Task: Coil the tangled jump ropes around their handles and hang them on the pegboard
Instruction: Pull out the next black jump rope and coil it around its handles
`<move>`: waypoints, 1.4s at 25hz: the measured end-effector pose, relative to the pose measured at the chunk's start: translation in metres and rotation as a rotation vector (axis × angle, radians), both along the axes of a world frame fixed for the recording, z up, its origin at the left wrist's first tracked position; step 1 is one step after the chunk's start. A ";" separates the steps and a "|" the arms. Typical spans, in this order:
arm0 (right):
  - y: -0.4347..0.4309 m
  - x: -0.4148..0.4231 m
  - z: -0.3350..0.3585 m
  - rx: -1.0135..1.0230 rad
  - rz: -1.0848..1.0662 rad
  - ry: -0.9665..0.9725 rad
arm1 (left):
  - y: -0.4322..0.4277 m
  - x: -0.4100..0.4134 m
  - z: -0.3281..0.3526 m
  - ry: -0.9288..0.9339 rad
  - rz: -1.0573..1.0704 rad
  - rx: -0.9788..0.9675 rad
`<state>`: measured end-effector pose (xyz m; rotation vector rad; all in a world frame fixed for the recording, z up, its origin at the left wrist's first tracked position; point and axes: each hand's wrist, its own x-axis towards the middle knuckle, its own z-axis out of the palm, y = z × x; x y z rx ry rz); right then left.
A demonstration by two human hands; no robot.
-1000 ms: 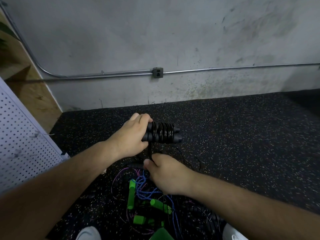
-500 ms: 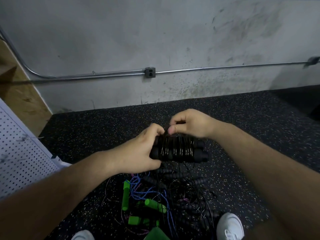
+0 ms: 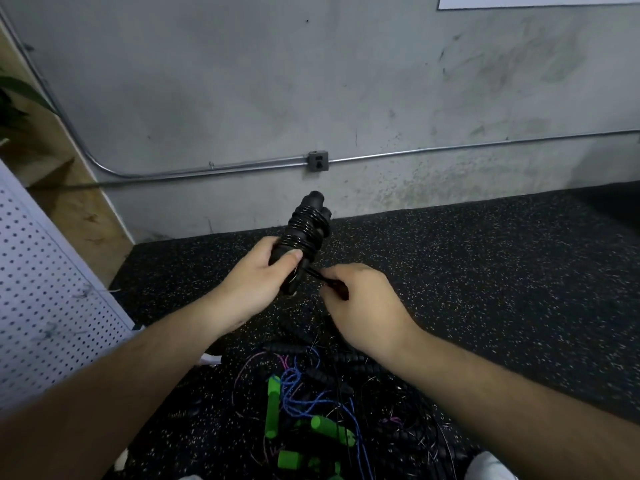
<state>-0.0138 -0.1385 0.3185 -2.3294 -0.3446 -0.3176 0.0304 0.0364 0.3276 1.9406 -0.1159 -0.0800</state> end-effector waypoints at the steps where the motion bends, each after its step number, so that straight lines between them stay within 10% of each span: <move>1: 0.002 -0.003 0.006 0.053 -0.019 -0.016 | 0.000 -0.001 0.000 0.029 0.022 -0.099; 17: -0.021 0.009 0.028 -0.030 0.178 -0.506 | -0.012 -0.015 0.008 0.053 -0.237 -0.568; 35: -0.041 -0.009 0.030 -0.286 0.154 -0.424 | -0.022 -0.017 0.017 0.096 -0.212 -0.632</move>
